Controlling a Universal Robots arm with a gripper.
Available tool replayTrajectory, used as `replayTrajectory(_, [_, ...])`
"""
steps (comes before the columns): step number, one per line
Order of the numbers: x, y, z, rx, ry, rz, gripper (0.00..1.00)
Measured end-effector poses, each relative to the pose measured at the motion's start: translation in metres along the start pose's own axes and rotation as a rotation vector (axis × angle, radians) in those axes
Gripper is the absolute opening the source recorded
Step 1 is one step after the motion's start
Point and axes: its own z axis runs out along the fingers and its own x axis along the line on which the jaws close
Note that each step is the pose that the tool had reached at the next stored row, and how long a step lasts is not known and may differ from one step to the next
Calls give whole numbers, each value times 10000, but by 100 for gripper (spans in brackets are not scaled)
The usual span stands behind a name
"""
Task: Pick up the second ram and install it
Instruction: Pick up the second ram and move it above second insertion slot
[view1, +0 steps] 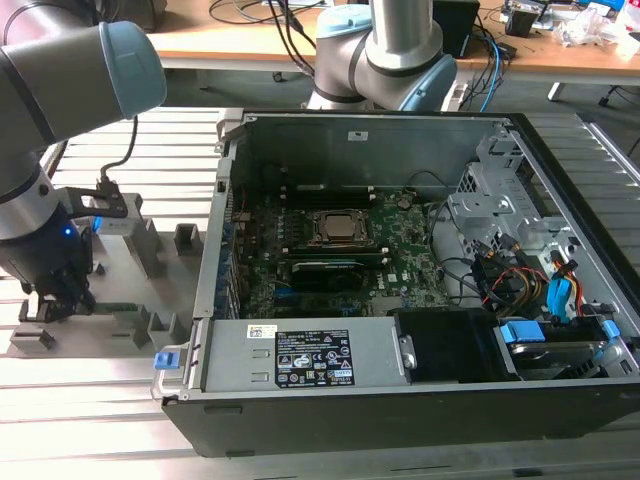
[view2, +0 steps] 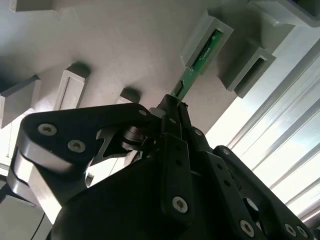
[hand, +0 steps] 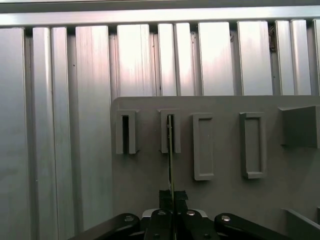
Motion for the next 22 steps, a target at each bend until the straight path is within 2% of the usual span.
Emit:
replayTrajectory(9, [-2, 3, -72, -1, 1, 1, 14])
replayTrajectory(22, [-8, 12, -267, 1, -1, 0, 14])
